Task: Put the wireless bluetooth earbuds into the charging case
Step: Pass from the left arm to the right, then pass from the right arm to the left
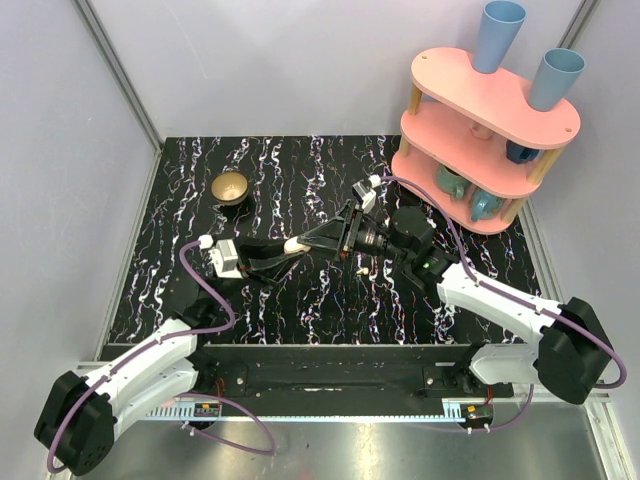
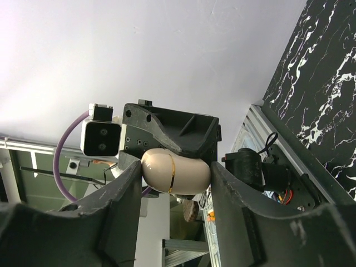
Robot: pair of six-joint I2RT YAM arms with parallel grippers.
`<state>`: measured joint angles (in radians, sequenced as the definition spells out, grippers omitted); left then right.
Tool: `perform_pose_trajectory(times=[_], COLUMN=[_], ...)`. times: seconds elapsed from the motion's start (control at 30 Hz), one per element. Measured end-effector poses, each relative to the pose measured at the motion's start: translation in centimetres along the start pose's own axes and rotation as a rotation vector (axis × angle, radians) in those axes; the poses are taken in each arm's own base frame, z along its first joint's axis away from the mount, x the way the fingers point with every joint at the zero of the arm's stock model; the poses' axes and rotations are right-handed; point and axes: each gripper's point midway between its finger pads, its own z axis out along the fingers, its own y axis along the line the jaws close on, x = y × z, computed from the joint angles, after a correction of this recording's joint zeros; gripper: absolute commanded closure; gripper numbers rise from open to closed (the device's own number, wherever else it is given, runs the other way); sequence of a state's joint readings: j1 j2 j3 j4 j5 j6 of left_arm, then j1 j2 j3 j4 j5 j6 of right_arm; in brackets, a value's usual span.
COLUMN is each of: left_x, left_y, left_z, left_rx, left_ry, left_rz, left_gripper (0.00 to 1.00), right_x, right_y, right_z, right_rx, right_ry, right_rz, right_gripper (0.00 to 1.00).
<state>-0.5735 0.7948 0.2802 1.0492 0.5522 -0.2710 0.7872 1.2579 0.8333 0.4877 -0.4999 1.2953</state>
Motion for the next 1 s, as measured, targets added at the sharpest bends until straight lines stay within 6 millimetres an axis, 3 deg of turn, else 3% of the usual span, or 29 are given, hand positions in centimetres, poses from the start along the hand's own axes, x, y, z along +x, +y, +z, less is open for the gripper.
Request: perform_pose_trajectory(times=[0.17,0.23,0.47,1.0], left_x=[0.06,0.09,0.24,0.53], left_y=[0.06,0.11,0.08,-0.1], left_z=[0.0,0.0,0.01,0.46], left_rx=[-0.004,-0.007,-0.008,0.002], left_ry=[0.002,0.002,0.007,-0.004], left_rz=[-0.005,-0.007,-0.022,-0.065], left_gripper=[0.86,0.77,0.6,0.51], right_x=[-0.04,-0.06,-0.03,0.03], right_y=[-0.08,-0.15,-0.29,0.14], right_z=[0.04,0.06,-0.1,-0.21], right_rx=[-0.018,-0.025,-0.047,-0.07], right_ry=[-0.005,-0.007,-0.018,-0.02], right_rz=[0.018,0.029,0.061,0.092], right_gripper=[0.68,0.71,0.73,0.75])
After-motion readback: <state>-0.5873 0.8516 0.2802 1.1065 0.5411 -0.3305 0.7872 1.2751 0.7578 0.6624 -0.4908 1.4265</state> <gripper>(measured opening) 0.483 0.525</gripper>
